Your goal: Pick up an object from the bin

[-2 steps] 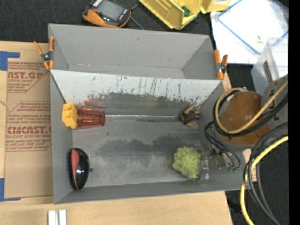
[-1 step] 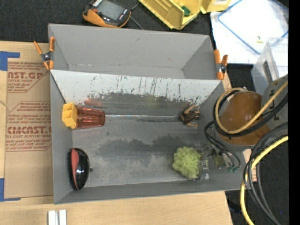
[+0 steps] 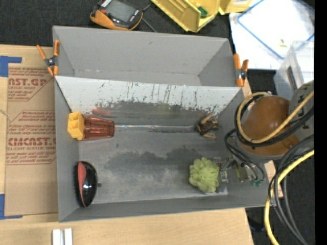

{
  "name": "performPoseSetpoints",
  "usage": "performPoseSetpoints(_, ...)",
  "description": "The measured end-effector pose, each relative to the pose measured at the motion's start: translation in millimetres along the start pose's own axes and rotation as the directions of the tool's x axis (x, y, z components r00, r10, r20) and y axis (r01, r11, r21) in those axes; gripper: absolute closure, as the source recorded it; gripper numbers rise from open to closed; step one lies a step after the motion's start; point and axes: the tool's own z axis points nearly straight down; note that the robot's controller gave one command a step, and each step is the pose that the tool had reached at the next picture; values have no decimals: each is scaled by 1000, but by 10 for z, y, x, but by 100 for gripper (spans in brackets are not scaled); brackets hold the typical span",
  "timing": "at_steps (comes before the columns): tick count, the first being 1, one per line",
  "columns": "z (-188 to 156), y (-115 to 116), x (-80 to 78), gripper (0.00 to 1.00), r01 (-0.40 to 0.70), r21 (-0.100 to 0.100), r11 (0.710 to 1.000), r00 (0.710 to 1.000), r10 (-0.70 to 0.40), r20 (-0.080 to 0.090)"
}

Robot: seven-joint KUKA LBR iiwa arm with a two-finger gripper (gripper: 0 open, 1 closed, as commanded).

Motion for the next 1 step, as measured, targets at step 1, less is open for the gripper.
performPoseSetpoints(1, -745, 2, -3, 100, -1, 2, 1000, 1000, 1, 2)
